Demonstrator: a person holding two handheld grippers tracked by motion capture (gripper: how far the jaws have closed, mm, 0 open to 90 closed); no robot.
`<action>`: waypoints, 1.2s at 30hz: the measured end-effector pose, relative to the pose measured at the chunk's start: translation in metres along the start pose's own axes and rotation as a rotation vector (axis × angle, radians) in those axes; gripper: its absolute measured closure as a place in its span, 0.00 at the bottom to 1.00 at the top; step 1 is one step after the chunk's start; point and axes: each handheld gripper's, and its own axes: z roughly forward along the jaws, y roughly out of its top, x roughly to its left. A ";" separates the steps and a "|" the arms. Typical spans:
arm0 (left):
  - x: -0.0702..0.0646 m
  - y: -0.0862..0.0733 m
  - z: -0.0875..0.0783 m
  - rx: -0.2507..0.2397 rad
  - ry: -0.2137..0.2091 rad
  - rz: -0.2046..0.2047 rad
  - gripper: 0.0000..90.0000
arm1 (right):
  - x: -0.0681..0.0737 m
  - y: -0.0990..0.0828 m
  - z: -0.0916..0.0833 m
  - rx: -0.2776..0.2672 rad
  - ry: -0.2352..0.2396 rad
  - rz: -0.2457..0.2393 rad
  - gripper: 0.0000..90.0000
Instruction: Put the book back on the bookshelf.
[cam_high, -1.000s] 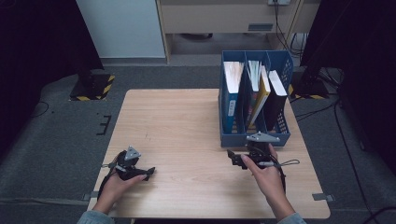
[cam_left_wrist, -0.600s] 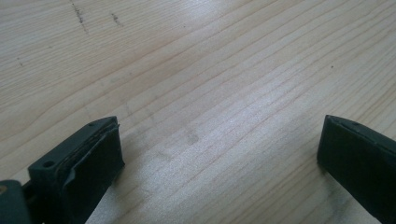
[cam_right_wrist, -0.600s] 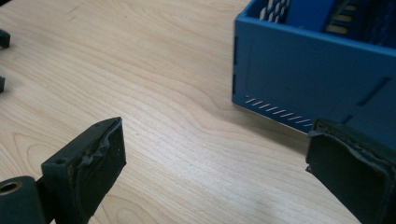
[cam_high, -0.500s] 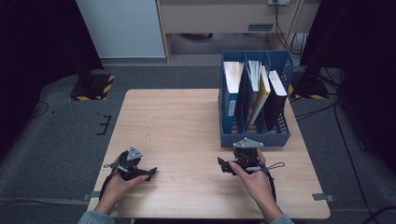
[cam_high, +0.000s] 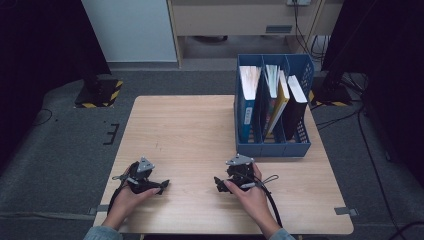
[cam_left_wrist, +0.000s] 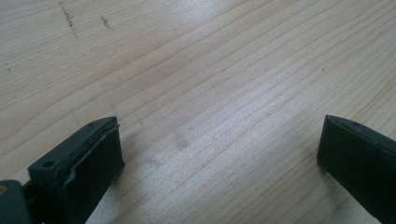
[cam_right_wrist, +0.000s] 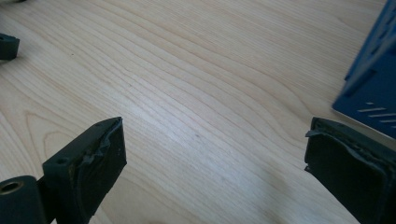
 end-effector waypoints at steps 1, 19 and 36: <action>0.000 0.000 0.000 0.001 0.000 0.001 0.00 | 0.002 0.000 0.002 0.001 -0.001 0.005 0.07; 0.000 0.000 0.000 0.002 -0.003 0.005 0.00 | 0.007 0.003 0.035 0.039 -0.074 0.031 0.08; -0.001 0.001 0.001 0.003 -0.006 0.007 0.00 | 0.005 0.002 0.046 0.031 -0.113 0.044 0.02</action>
